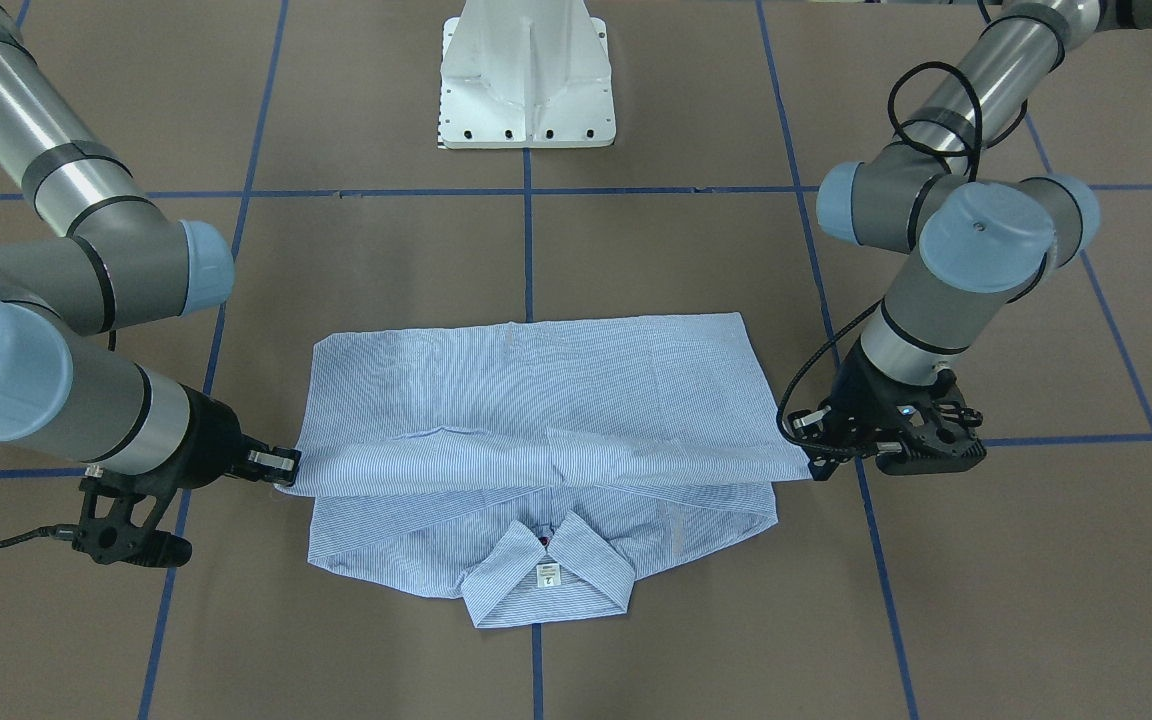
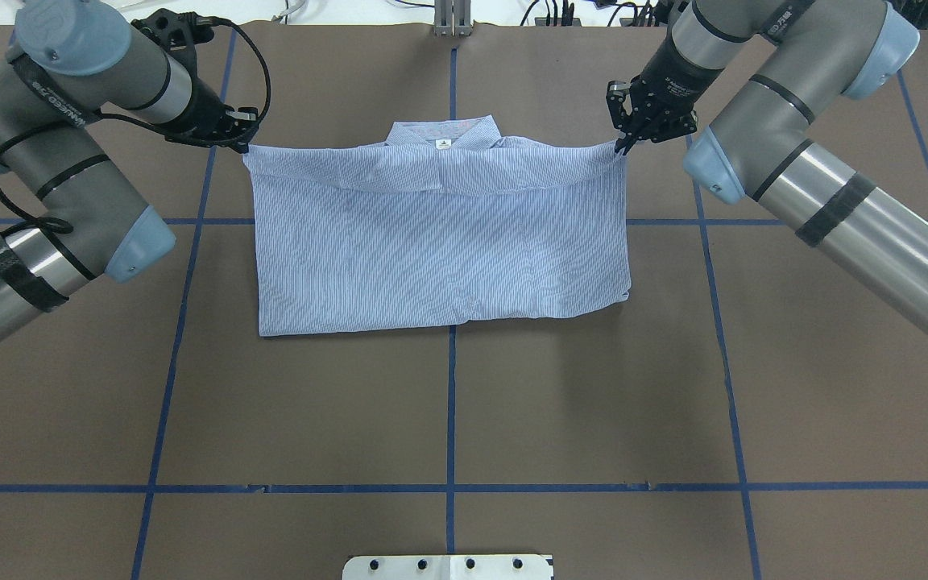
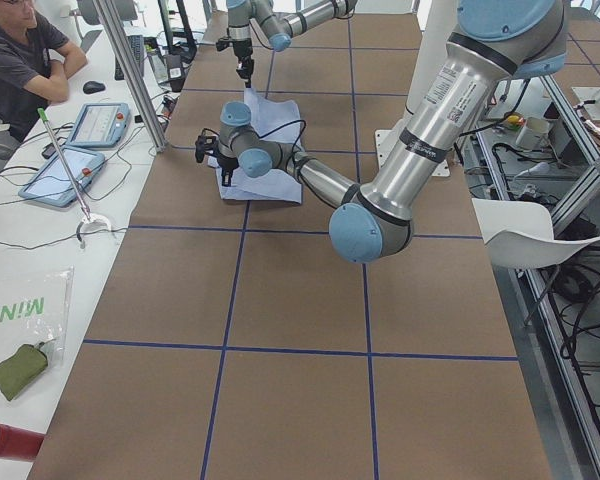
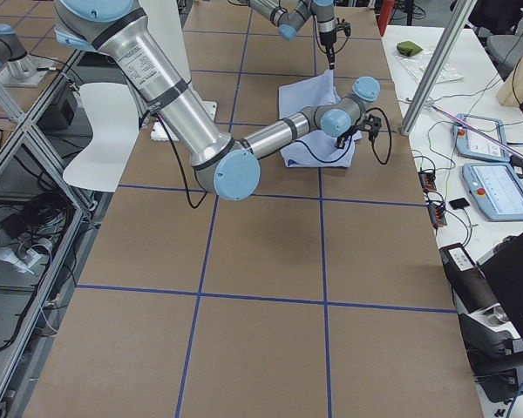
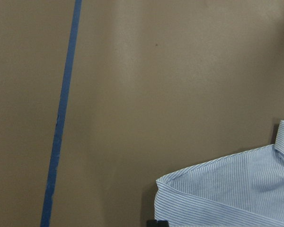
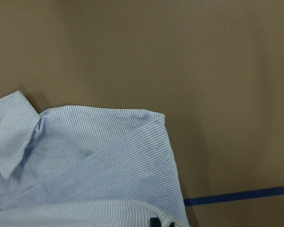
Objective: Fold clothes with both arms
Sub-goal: 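Lay the hem down near the collar and open both grippers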
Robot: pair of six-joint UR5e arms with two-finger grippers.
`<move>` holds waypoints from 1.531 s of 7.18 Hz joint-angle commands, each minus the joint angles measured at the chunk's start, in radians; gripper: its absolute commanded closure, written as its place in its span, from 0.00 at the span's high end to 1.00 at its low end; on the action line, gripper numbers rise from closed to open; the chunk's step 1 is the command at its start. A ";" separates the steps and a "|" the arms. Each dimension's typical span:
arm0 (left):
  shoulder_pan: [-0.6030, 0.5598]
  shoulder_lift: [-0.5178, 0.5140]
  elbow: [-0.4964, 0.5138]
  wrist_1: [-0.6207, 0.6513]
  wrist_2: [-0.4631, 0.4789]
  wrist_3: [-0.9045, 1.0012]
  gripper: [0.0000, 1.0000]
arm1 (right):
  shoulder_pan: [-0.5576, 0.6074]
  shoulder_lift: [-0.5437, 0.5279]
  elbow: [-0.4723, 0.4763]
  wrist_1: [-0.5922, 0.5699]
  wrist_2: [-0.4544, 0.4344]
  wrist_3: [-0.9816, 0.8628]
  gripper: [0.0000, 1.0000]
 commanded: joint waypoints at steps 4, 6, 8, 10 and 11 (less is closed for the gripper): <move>0.001 -0.013 0.010 -0.005 0.000 -0.003 0.00 | -0.003 0.012 -0.007 0.000 0.000 -0.005 0.00; 0.001 -0.013 0.007 -0.006 0.000 -0.001 0.00 | -0.003 0.012 -0.007 0.003 0.000 -0.008 0.00; 0.001 -0.010 0.008 -0.020 0.000 0.002 0.53 | -0.003 0.012 -0.013 0.001 -0.005 -0.006 0.55; -0.002 -0.001 0.016 -0.060 0.003 0.006 0.87 | -0.003 0.012 -0.013 0.001 -0.023 -0.005 0.97; -0.002 0.003 0.011 -0.057 0.002 0.006 0.93 | -0.003 0.011 -0.013 0.001 -0.023 -0.008 0.98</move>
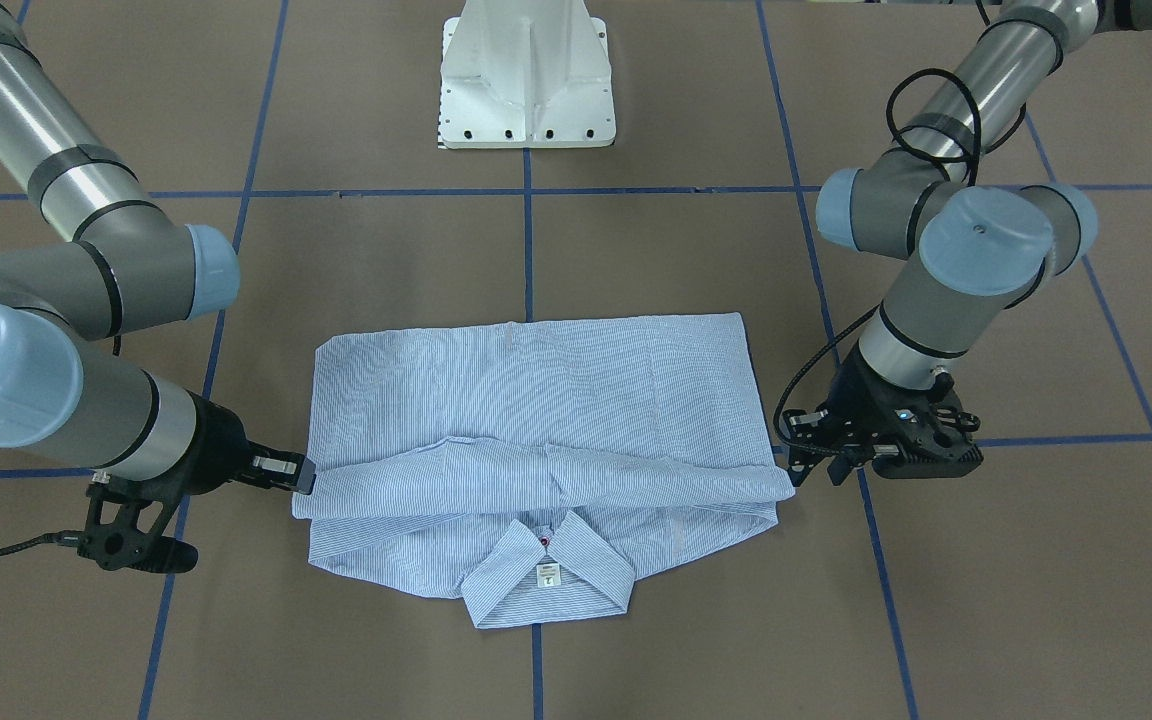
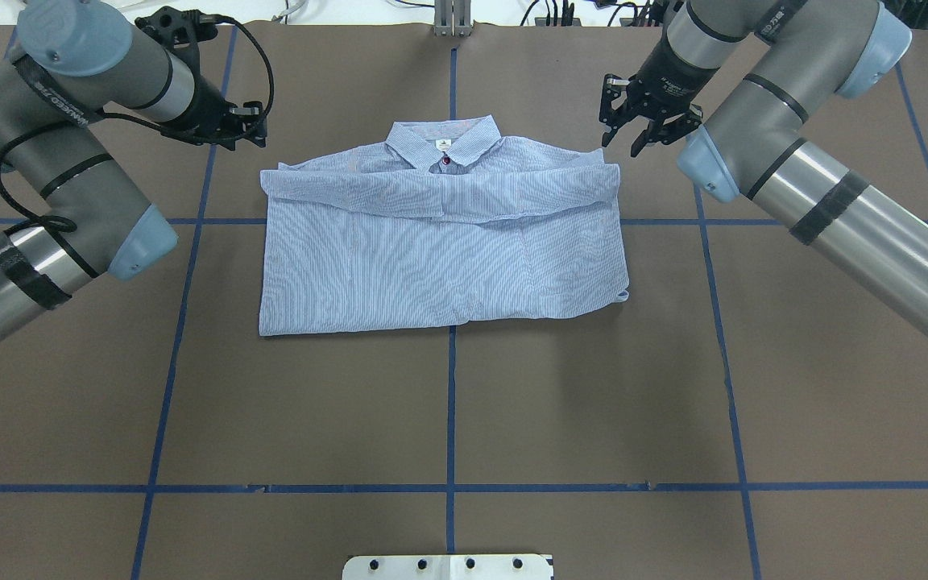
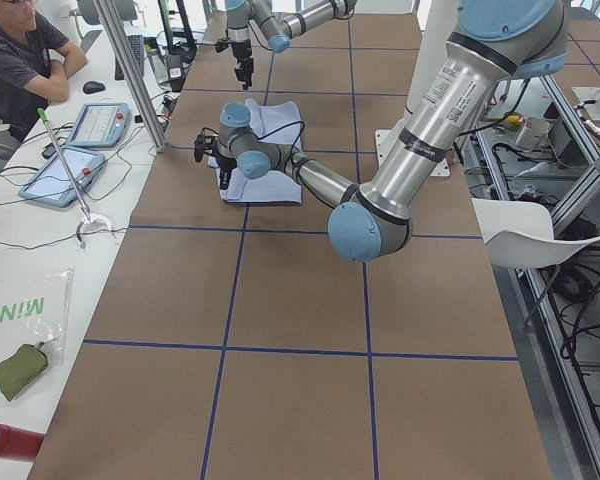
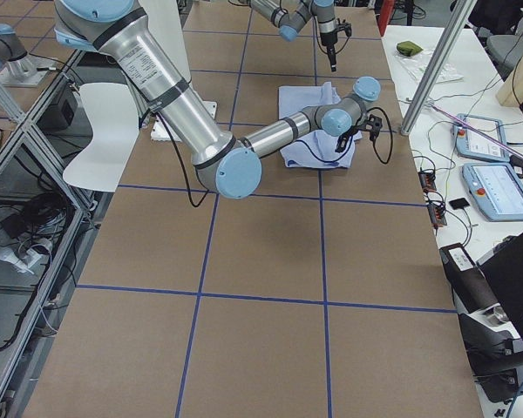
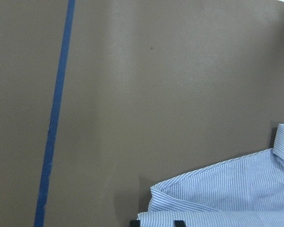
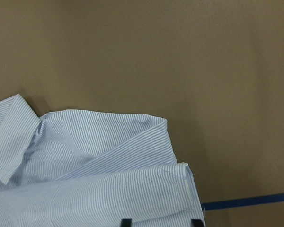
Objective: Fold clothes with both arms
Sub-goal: 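Move the right gripper down to the folded shirt's side edge nearest it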
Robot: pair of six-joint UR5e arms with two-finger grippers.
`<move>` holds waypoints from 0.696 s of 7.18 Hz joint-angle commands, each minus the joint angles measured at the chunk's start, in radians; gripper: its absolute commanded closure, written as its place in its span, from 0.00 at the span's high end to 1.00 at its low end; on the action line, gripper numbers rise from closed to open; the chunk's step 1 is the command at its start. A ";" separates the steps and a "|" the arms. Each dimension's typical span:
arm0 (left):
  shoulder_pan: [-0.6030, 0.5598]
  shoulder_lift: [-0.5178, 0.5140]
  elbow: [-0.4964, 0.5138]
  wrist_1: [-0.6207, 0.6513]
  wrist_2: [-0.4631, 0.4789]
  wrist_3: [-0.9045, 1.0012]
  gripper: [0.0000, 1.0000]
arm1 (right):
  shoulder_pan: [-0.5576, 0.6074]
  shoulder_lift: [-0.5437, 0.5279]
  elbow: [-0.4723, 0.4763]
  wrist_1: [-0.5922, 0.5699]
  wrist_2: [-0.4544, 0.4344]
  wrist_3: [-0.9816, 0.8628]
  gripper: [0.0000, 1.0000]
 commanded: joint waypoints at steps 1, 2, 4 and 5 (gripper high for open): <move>-0.001 0.007 -0.006 -0.006 -0.001 0.001 0.99 | 0.000 -0.003 0.006 0.000 -0.001 -0.001 0.99; -0.003 0.008 -0.034 0.000 -0.004 0.001 0.99 | 0.000 -0.027 0.041 0.003 -0.001 -0.002 0.99; -0.003 0.015 -0.062 0.002 -0.002 -0.011 0.99 | -0.052 -0.140 0.220 0.001 -0.009 0.018 0.99; -0.003 0.015 -0.068 0.002 -0.002 -0.015 0.99 | -0.117 -0.229 0.322 0.000 -0.054 0.018 0.99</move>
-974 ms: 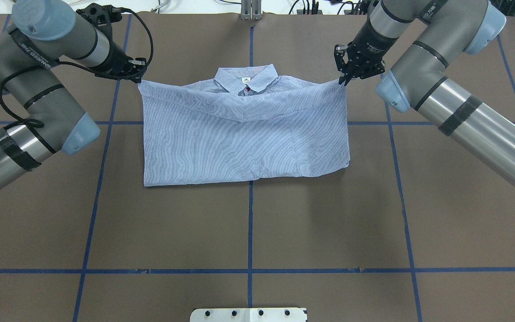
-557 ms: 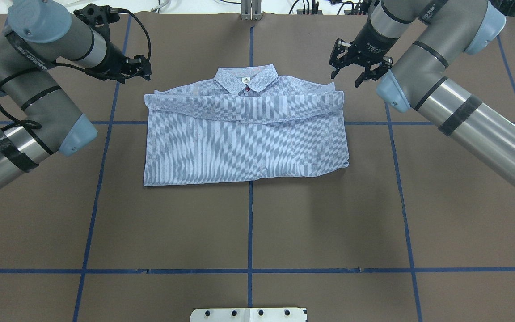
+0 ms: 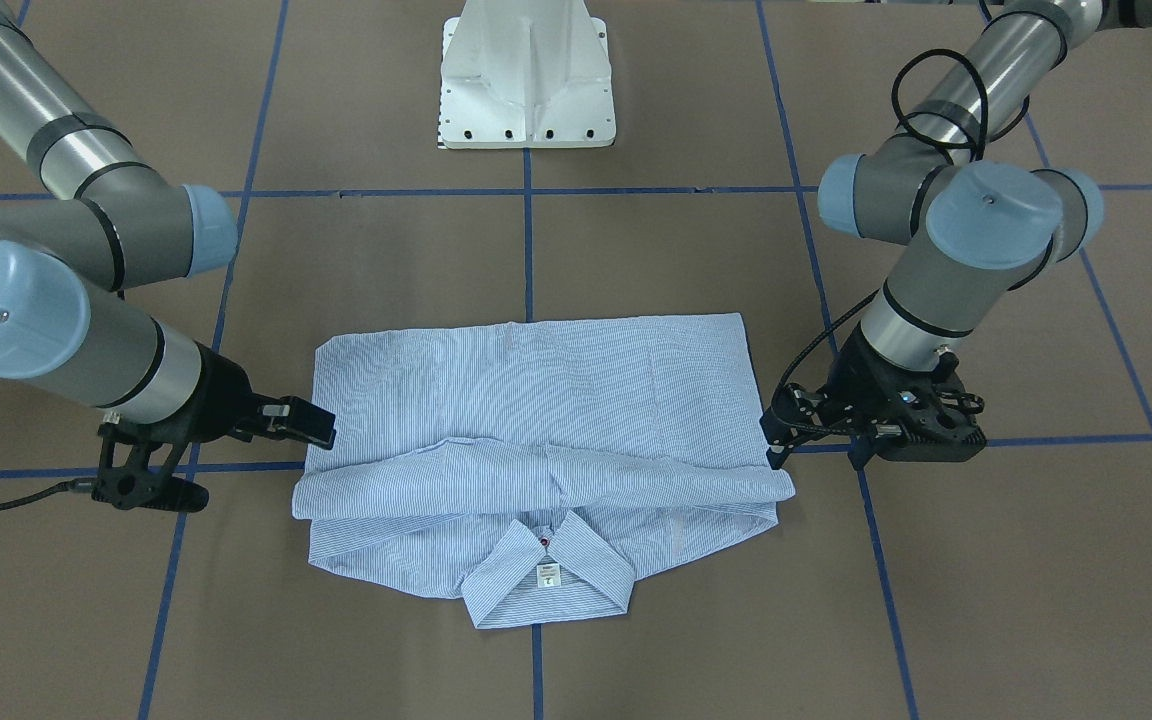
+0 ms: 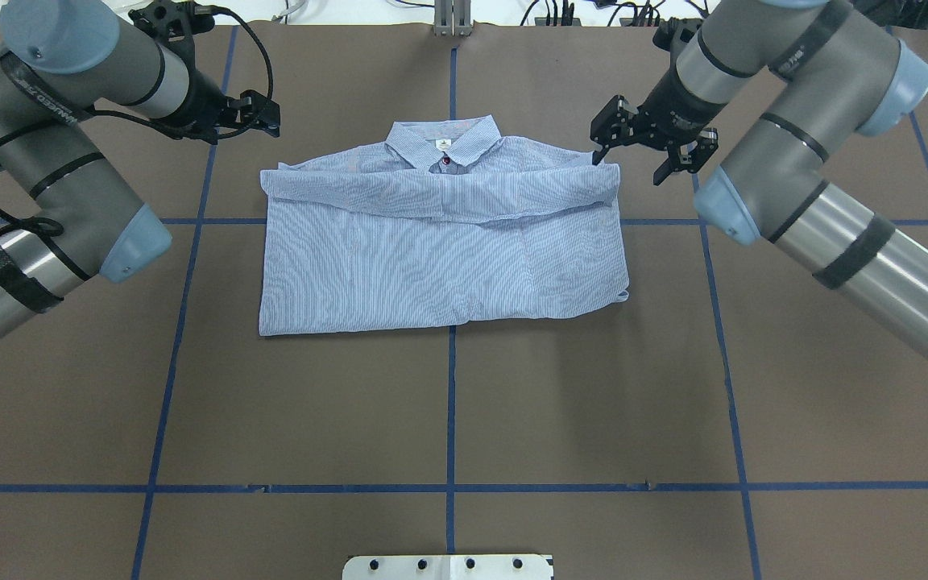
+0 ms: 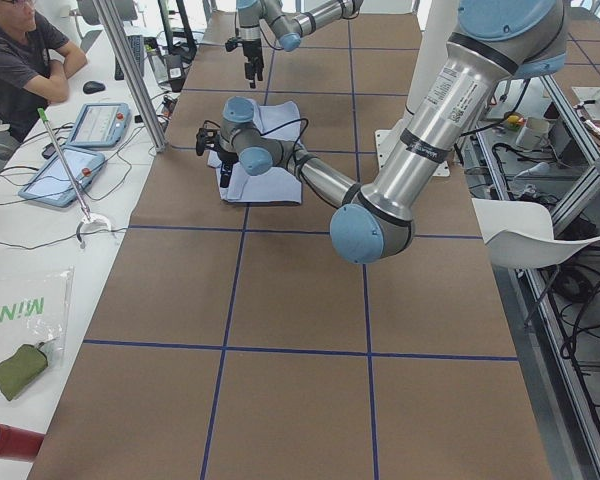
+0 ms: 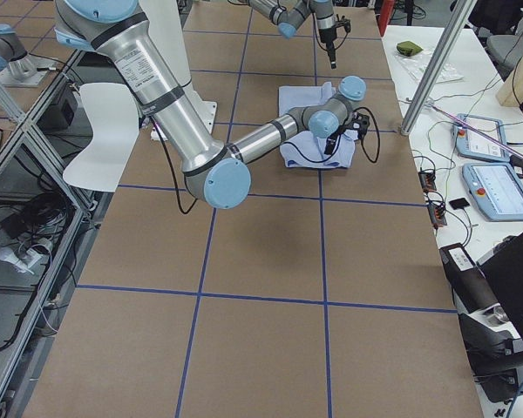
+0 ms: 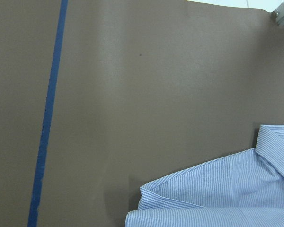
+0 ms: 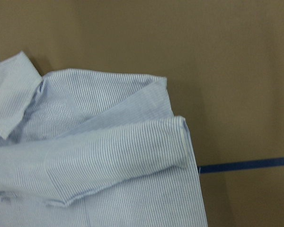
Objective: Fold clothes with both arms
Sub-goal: 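Move the right gripper down to the folded shirt's side edge nearest it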
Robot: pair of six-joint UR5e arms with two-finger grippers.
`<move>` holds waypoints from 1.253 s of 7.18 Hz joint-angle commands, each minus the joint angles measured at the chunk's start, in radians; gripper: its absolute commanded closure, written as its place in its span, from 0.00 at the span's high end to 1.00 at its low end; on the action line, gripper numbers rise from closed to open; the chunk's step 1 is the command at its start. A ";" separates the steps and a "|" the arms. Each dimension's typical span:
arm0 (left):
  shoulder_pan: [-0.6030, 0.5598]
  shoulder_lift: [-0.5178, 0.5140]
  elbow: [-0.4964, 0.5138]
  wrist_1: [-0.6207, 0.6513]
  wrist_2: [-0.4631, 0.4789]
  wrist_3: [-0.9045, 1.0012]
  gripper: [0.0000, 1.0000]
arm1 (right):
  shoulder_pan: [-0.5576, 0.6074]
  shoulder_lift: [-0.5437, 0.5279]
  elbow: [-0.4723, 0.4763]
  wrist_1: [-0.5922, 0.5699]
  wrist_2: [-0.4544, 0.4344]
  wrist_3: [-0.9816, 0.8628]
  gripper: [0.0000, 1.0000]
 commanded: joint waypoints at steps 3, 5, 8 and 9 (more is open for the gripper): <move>0.001 0.001 -0.020 0.003 0.002 -0.008 0.99 | -0.165 -0.161 0.183 -0.001 -0.100 0.004 0.99; 0.000 0.002 -0.038 0.025 0.005 -0.008 0.99 | -0.210 -0.146 0.131 -0.001 -0.148 0.004 0.99; 0.000 0.002 -0.041 0.025 0.006 -0.010 0.99 | -0.183 -0.144 0.134 -0.001 -0.144 0.004 0.75; 0.000 0.002 -0.041 0.025 0.006 -0.010 0.99 | -0.183 -0.144 0.129 -0.003 -0.148 0.004 0.61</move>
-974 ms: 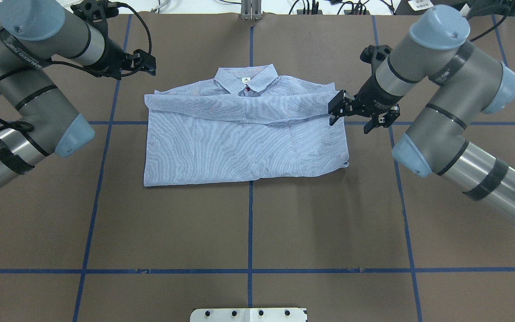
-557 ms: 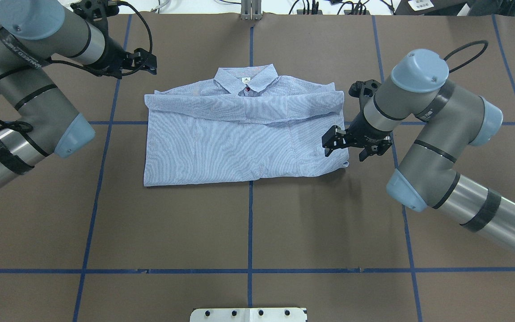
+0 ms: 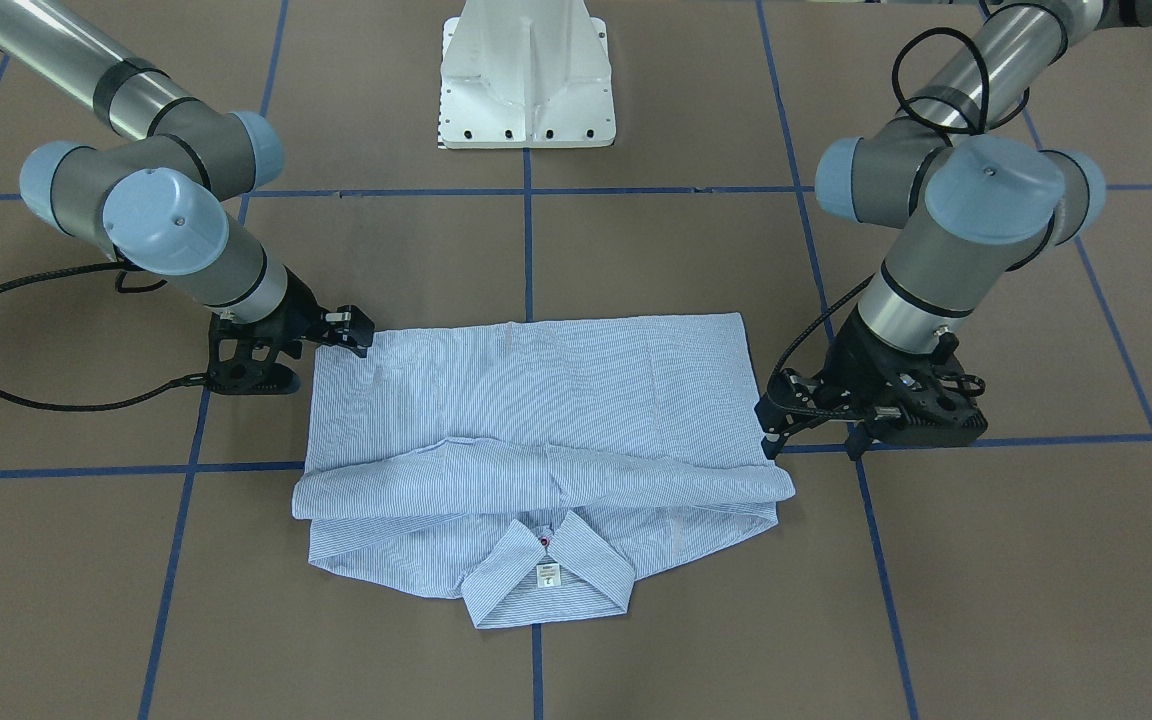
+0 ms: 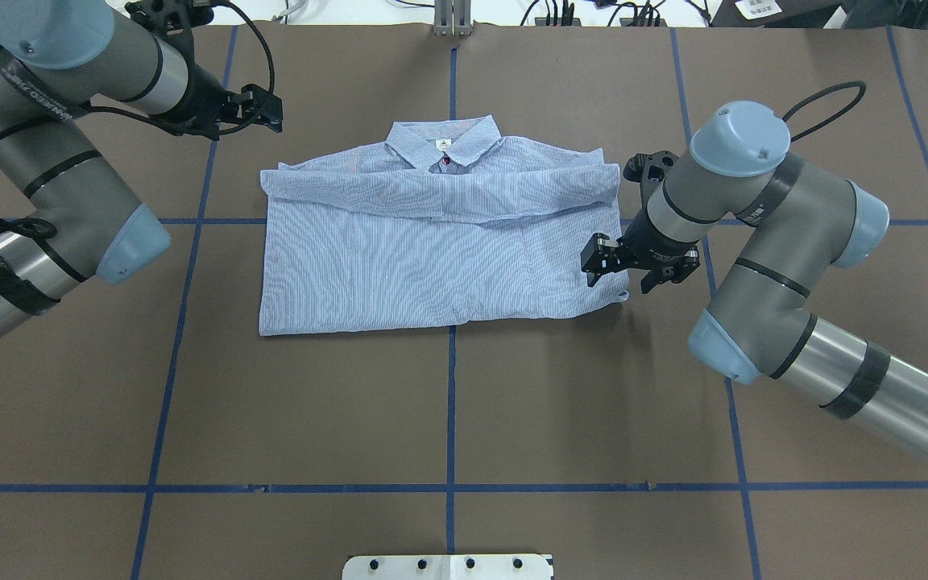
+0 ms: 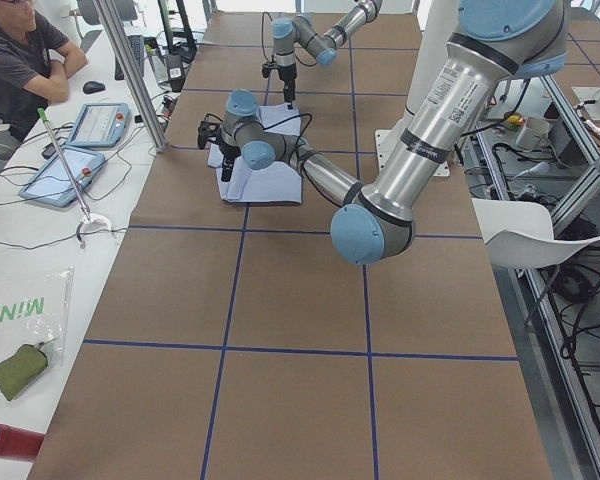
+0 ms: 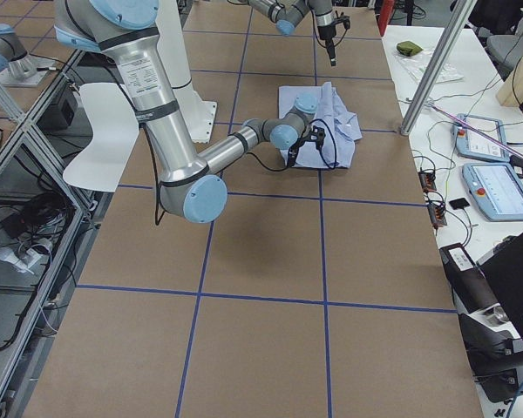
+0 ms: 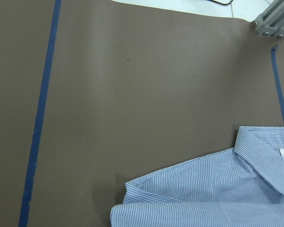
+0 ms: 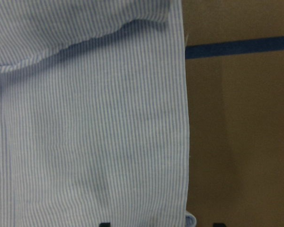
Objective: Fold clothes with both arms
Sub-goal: 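Move the right gripper down to the folded shirt's side edge nearest it, then grasp the folded shirt's edge with the right gripper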
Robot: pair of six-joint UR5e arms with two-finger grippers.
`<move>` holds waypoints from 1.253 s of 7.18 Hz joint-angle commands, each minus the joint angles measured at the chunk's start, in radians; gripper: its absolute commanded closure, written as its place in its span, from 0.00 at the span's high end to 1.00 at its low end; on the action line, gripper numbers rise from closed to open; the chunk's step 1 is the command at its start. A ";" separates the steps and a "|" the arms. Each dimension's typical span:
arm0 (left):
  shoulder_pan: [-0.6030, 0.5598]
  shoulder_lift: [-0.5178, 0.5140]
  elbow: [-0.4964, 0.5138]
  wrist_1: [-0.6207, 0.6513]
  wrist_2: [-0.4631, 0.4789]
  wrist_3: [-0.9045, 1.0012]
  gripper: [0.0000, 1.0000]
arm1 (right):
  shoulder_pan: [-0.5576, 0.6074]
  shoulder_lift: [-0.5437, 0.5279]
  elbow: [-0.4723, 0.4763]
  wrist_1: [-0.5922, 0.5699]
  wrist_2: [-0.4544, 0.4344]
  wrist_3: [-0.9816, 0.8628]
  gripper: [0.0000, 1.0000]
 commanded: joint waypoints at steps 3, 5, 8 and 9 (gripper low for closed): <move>0.000 0.000 -0.003 0.000 0.000 -0.003 0.99 | -0.015 0.001 -0.025 0.002 -0.013 -0.003 0.60; 0.000 0.000 -0.003 0.000 0.002 -0.005 0.99 | -0.017 0.002 -0.023 0.002 -0.011 -0.008 0.31; 0.000 0.002 -0.002 0.000 0.003 -0.003 0.99 | 0.001 0.002 -0.016 0.002 -0.005 -0.018 0.07; 0.000 0.002 -0.002 0.000 0.005 -0.003 0.99 | 0.003 0.002 -0.016 0.002 -0.006 -0.017 0.16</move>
